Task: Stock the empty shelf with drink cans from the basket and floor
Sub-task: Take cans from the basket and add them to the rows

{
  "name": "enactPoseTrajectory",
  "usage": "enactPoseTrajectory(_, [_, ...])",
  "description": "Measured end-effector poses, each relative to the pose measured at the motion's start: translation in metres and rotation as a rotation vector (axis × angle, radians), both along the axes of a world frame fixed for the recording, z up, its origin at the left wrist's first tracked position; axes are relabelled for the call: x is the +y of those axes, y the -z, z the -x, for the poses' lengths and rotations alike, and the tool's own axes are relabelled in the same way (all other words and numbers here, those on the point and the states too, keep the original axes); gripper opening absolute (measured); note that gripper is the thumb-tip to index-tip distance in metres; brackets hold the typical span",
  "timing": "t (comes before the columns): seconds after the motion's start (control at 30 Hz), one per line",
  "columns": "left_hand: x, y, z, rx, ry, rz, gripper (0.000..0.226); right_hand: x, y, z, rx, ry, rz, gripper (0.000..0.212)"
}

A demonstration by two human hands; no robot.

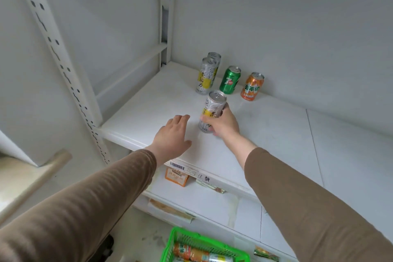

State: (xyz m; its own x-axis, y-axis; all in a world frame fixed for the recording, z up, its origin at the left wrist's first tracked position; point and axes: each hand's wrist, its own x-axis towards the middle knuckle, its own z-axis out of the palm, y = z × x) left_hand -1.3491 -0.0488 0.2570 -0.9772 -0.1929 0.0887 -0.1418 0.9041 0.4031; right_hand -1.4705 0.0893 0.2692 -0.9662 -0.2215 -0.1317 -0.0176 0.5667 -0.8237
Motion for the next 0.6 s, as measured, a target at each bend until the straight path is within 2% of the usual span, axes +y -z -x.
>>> enactPoseTrajectory(0.1, [-0.012,0.008,0.011,-0.009,0.039,-0.008,0.079,-0.003,0.033,-0.003,0.029,0.042,-0.013,0.058])
enactPoseTrajectory(0.23, [-0.028,0.01,0.031,-0.013,0.066,-0.005,0.079,-0.024,0.043,0.01,0.112,0.131,-0.018,0.044])
enactPoseTrajectory(0.6, [-0.063,-0.001,0.088,0.012,0.059,0.043,0.071,-0.1,0.036,0.072,0.109,0.173,-0.043,0.05])
